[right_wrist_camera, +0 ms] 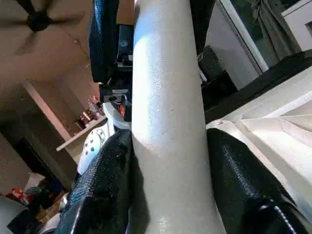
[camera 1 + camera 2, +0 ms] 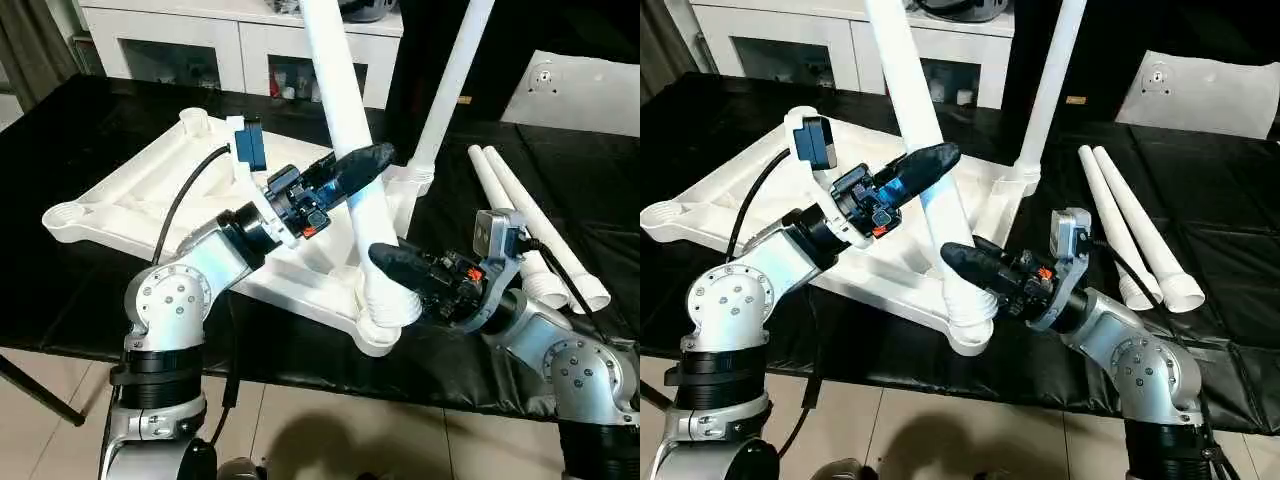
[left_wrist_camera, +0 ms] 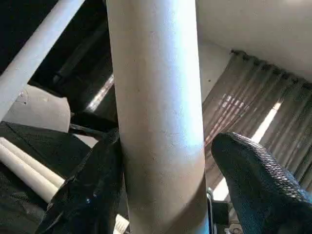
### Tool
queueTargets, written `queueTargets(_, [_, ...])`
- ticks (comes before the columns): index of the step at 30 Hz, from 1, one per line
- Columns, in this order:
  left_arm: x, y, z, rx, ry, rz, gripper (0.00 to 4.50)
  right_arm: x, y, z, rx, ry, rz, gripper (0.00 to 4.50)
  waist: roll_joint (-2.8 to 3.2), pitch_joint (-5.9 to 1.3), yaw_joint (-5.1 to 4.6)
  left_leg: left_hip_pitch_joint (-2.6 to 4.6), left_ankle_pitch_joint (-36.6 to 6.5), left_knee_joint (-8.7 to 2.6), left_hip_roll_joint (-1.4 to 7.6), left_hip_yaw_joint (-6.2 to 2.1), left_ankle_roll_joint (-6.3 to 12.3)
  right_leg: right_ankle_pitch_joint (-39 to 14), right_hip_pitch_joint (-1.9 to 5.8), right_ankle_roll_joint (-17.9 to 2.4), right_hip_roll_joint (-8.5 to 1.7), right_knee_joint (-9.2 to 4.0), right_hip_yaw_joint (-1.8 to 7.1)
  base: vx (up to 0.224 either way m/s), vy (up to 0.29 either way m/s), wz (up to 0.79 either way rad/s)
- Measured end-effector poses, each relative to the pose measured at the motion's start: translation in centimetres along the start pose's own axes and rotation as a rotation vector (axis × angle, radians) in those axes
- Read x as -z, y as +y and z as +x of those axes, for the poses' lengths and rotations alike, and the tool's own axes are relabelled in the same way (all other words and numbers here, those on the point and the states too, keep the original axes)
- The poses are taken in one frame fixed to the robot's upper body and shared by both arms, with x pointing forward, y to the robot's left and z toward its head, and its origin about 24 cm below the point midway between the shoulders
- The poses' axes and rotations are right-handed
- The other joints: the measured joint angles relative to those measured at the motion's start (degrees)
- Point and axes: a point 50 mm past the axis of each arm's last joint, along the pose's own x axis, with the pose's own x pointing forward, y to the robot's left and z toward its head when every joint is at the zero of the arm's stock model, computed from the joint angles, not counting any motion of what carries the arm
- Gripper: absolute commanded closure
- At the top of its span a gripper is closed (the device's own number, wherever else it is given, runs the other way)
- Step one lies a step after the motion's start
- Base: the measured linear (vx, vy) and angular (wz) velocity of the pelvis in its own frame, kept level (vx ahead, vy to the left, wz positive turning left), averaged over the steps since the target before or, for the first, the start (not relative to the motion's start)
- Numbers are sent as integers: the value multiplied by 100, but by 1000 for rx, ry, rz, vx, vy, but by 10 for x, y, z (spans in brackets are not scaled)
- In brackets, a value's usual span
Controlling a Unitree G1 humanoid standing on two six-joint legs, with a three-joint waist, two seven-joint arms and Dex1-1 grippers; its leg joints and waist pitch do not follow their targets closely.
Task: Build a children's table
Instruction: Pick table leg
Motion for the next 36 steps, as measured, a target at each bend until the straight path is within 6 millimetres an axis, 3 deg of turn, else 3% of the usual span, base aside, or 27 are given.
queueTargets(27, [-3, 3, -7, 47, -149, -262, 166, -4, 4, 3, -9, 17, -26, 259, -6, -1, 2, 1, 0, 1, 0, 0, 0, 1, 3, 1, 0, 0, 0, 0, 0, 0])
queueTargets(32, [-3, 5, -9, 19, -136, -253, 205, -3, 4, 3, -3, 21, -25, 259, -6, -1, 2, 2, 0, 0, 0, 0, 0, 1, 3, 2, 0, -1, 0, 0, 0, 0])
queueTargets(36, [-3, 7, -6, -30, -86, -126, 212, -3, 2, 2, 25, 35, -34, 259, -7, 0, 1, 2, 0, 0, 0, 0, 0, 3, 5, 7, 0, -4, 1, 0, 0, 0])
